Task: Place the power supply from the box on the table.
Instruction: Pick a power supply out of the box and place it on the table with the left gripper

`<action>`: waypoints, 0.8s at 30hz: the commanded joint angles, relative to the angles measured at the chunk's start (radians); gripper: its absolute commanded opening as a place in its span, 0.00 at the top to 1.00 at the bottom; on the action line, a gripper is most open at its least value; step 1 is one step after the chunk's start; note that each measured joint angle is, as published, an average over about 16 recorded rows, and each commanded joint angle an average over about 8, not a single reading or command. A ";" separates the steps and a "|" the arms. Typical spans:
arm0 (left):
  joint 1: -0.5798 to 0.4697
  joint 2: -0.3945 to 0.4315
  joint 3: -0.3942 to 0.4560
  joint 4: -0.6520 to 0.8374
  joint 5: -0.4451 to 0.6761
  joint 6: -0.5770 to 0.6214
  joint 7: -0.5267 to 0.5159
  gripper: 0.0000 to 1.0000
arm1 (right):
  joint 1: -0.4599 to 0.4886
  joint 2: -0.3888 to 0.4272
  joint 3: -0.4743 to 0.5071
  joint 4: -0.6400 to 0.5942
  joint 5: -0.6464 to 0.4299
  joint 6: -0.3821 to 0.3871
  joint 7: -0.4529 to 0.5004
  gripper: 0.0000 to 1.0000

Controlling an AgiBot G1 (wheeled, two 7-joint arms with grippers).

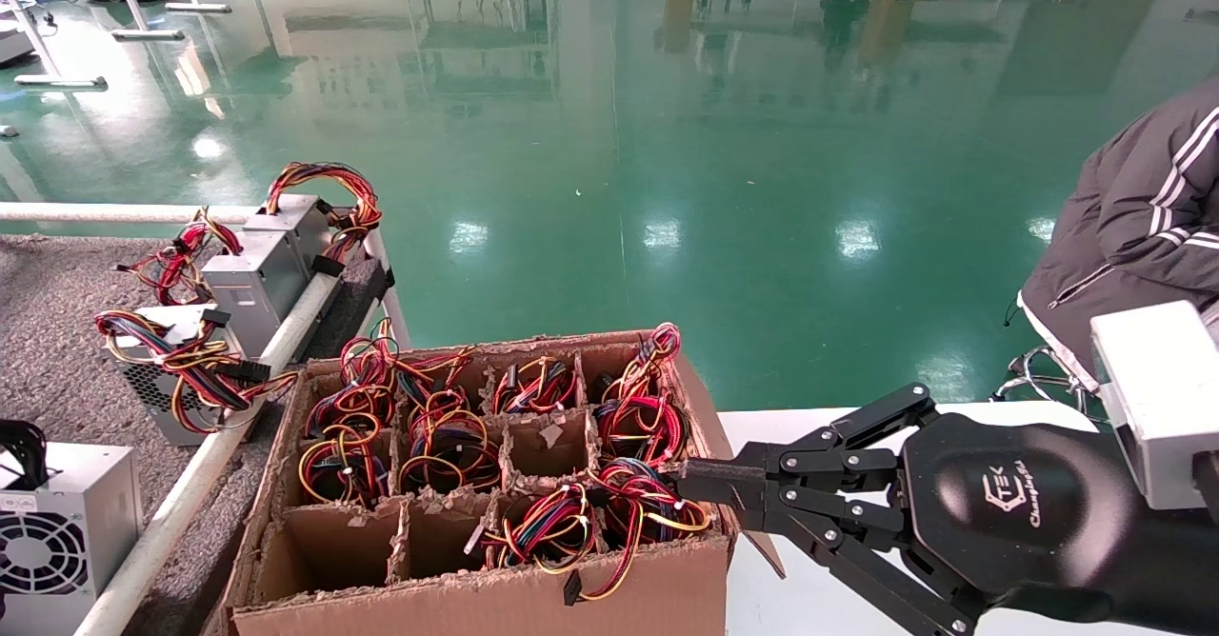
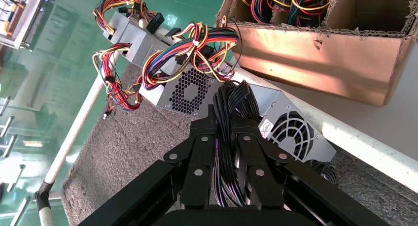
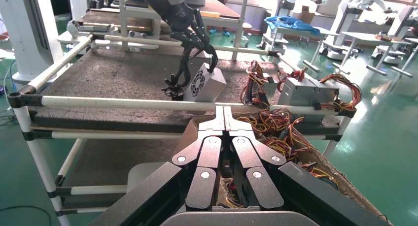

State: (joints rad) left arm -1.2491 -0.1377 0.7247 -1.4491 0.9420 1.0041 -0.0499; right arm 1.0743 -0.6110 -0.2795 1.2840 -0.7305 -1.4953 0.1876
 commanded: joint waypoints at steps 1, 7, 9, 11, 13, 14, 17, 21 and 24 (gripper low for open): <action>0.000 -0.004 0.007 0.000 -0.007 -0.004 0.004 0.53 | 0.000 0.000 0.000 0.000 0.000 0.000 0.000 1.00; -0.002 -0.013 0.030 -0.001 -0.030 -0.014 0.018 0.02 | 0.000 0.000 0.000 0.000 0.000 0.000 0.000 1.00; -0.003 -0.015 0.036 -0.001 -0.037 -0.017 0.023 0.00 | 0.000 0.000 0.000 0.000 0.000 0.000 0.000 1.00; -0.004 -0.018 0.043 -0.001 -0.044 -0.019 0.028 0.00 | 0.000 0.000 0.000 0.000 0.000 0.000 0.000 1.00; -0.006 -0.021 0.049 -0.002 -0.051 -0.022 0.032 0.00 | 0.000 0.000 0.000 0.000 0.000 0.000 0.000 1.00; -0.006 -0.022 0.052 -0.002 -0.054 -0.023 0.034 0.00 | 0.000 0.000 0.000 0.000 0.000 0.000 0.000 1.00; -0.008 -0.027 0.061 -0.002 -0.063 -0.029 0.041 0.00 | 0.000 0.000 0.000 0.000 0.000 0.000 0.000 1.00; -0.012 -0.032 0.072 -0.003 -0.074 -0.036 0.049 0.00 | 0.000 0.000 0.000 0.000 0.000 0.000 0.000 1.00; -0.014 -0.035 0.080 -0.003 -0.082 -0.041 0.055 0.00 | 0.000 0.000 0.000 0.000 0.000 0.000 0.000 1.00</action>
State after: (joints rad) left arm -1.2634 -0.1717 0.8042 -1.4521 0.8610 0.9630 0.0053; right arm 1.0743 -0.6110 -0.2795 1.2840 -0.7305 -1.4953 0.1876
